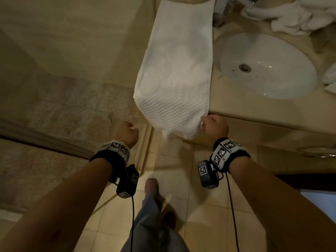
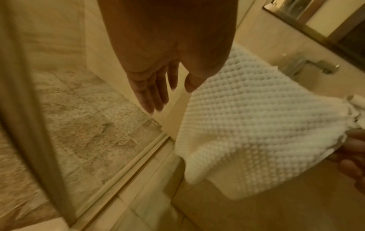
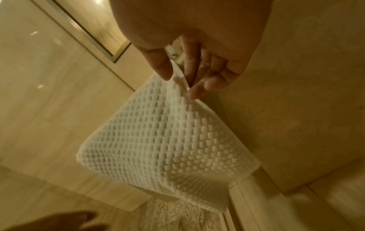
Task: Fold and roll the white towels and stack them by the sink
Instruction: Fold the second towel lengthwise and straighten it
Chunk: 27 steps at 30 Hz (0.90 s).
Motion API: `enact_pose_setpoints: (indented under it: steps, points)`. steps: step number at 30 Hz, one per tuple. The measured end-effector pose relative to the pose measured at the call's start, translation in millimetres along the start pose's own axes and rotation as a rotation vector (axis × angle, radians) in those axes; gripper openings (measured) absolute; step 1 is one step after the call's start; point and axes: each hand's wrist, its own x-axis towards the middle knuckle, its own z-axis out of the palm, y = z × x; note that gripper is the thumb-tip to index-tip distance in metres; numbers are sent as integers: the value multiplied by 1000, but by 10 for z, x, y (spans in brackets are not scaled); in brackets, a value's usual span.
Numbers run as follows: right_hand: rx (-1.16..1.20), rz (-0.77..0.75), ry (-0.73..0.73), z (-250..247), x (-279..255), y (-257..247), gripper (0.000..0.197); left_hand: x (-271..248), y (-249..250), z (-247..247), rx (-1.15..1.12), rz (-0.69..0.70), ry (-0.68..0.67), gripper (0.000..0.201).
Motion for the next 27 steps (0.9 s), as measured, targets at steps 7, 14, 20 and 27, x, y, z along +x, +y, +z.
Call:
enact_pose_setpoints:
  steps: [7, 14, 20, 27]
  points:
    - [-113, -53, 36, -230, 140, -570, 25, 228, 1026, -567, -14, 387, 305, 17]
    - [-175, -1, -51, -295, 425, -946, 32, 665, 1461, -735, 297, 364, 64, 34]
    - [-184, -25, -59, -144, 753, -1102, 22, 1033, 1694, -662, 467, 346, -10, 43]
    - [-169, -31, -59, -93, 1416, -1380, 36, 1465, 2232, -581, 431, 209, -35, 47]
